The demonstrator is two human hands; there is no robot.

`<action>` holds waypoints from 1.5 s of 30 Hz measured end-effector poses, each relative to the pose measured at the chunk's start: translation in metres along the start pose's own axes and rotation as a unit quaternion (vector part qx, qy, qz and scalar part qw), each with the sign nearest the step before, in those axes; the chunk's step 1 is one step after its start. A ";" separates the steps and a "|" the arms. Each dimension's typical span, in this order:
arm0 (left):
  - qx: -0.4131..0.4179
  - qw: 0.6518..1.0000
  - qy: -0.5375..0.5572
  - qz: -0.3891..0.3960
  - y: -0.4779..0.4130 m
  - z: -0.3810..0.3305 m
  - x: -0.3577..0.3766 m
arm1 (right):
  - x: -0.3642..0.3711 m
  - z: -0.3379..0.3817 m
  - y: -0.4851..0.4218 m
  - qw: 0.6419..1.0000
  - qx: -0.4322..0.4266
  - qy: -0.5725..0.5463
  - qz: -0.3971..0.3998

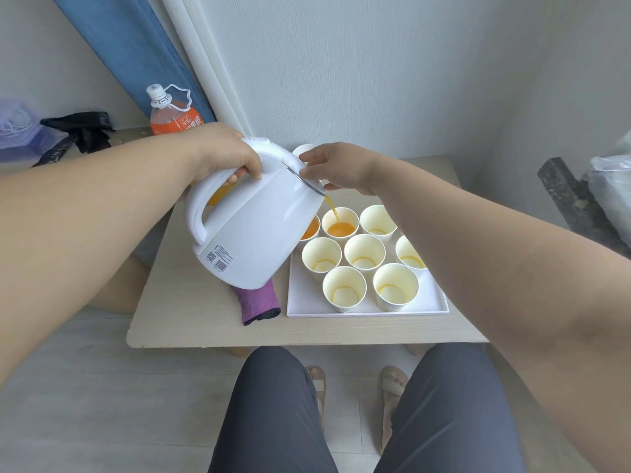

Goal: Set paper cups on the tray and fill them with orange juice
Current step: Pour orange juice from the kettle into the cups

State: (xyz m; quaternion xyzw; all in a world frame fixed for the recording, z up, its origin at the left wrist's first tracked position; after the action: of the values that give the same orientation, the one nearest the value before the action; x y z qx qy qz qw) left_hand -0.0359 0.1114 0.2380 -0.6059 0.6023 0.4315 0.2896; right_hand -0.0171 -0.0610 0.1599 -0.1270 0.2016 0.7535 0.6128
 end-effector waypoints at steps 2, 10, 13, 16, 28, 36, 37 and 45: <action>-0.001 1.000 0.001 0.002 0.000 0.000 0.000 | 0.000 -0.001 -0.001 1.000 0.001 -0.004 0.000; 0.003 1.000 -0.006 0.002 -0.002 -0.001 0.000 | -0.001 0.001 0.001 1.000 -0.004 -0.008 -0.002; 0.003 1.000 -0.008 0.001 -0.002 -0.001 -0.001 | -0.002 0.001 0.002 1.000 -0.004 -0.009 -0.003; 0.003 1.000 -0.010 -0.003 -0.003 -0.002 -0.001 | -0.002 0.001 0.002 1.000 -0.005 -0.011 -0.005; 0.001 1.000 -0.011 0.002 -0.002 -0.004 -0.003 | -0.002 0.002 0.001 1.000 -0.009 -0.016 -0.003; 0.005 1.000 -0.019 0.001 -0.003 -0.005 -0.005 | -0.004 0.004 0.002 1.000 -0.010 -0.015 -0.004; 0.006 1.000 -0.019 0.002 -0.003 -0.005 -0.005 | -0.004 0.004 0.002 1.000 -0.010 -0.015 -0.004; 0.010 1.000 -0.028 0.000 -0.002 -0.005 -0.007 | -0.004 0.004 0.003 1.000 -0.006 -0.019 -0.004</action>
State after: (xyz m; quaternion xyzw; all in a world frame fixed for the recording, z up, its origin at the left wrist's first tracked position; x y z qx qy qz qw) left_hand -0.0321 0.1110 0.2463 -0.5912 0.5980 0.4421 0.3122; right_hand -0.0185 -0.0633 0.1659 -0.1176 0.1848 0.7546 0.6186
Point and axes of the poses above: each hand's wrist, its own y-axis away from the middle knuckle, its own x-axis out of the palm, z = x × y, the point moved 4 cm from there along -y, towards the middle knuckle, and after that the axes turned 11 degrees about -z, right-handed, at the moved point
